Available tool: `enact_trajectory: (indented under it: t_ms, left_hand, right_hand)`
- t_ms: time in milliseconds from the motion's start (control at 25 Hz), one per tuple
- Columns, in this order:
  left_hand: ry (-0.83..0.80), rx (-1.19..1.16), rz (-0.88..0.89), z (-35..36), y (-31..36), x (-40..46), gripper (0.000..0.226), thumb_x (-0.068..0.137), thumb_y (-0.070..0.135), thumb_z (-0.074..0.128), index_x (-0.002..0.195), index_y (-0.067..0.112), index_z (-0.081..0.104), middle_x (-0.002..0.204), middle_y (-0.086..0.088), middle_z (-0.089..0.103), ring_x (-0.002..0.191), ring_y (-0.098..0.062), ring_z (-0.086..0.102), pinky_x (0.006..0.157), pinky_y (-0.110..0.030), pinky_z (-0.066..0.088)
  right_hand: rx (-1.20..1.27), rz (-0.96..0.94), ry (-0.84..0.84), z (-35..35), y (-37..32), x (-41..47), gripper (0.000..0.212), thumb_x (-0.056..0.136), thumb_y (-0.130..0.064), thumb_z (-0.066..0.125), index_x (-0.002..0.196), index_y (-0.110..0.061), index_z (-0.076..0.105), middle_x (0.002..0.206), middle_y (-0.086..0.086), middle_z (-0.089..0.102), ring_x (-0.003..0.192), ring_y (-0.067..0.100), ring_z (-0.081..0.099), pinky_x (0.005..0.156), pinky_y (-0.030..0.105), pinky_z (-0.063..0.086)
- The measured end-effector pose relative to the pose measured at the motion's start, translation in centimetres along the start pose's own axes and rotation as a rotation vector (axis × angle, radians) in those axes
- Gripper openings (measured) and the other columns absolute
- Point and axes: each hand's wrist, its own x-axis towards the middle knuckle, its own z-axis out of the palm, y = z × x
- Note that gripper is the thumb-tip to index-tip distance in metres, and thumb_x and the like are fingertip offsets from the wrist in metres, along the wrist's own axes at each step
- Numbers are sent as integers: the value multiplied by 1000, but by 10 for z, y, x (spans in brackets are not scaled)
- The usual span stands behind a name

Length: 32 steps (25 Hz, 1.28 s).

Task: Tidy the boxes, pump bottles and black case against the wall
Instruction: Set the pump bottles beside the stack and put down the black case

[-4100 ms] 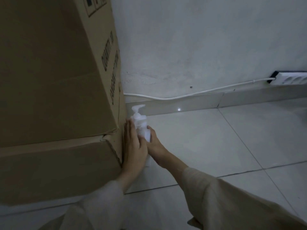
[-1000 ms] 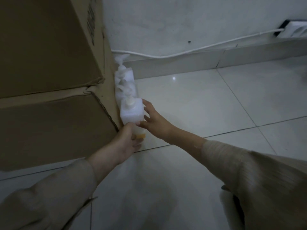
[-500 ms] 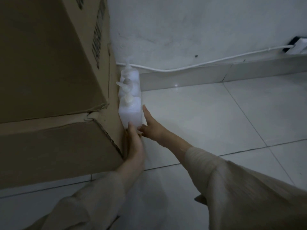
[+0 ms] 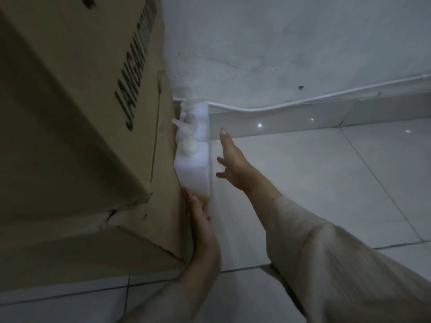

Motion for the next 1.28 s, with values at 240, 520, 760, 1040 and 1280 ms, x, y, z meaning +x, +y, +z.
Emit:
enact_trajectory:
  t_ms: [240, 520, 760, 1040, 1280]
  left_hand:
    - [-31, 85, 20, -16, 1, 5, 51, 98, 40, 18, 145, 22, 24, 155, 3, 27, 143, -14, 22, 116, -30, 16]
    - [-102, 229, 43, -20, -10, 7, 58, 95, 46, 22, 146, 19, 24, 154, 2, 28, 142, -15, 26, 118, -33, 19]
    - [-430, 713, 28, 6, -36, -32, 43, 98, 37, 26, 135, 21, 43, 141, -2, 47, 131, -18, 42, 111, -38, 31]
    - [-1097, 1136, 153, 34, -92, -90, 20, 94, 30, 41, 104, 32, 58, 119, 8, 62, 116, -9, 54, 98, -25, 40]
    - [-1317, 1271, 113, 54, -158, -138, 30, 91, 29, 49, 120, 23, 54, 127, 6, 56, 121, -9, 49, 92, -17, 34]
  right_hand:
    - [-30, -55, -83, 29, 16, 49, 91, 73, -77, 22, 136, -15, 44, 138, 17, 50, 128, 26, 48, 113, 45, 32]
    - [-136, 79, -174, 6, 28, -8, 63, 91, -61, 14, 146, -31, 20, 155, -8, 23, 141, 18, 26, 112, 36, 21]
    - [-572, 204, -137, -69, 33, -116, 53, 95, -51, 22, 131, -25, 50, 139, -1, 50, 125, 17, 47, 100, 37, 37]
    - [-519, 186, 326, -191, 61, -268, 24, 97, -29, 38, 107, -26, 60, 110, -5, 63, 105, 17, 59, 89, 30, 46]
    - [-731, 140, 832, -266, 120, -382, 26, 90, -10, 52, 114, -18, 58, 119, 6, 57, 104, 17, 54, 83, 23, 42]
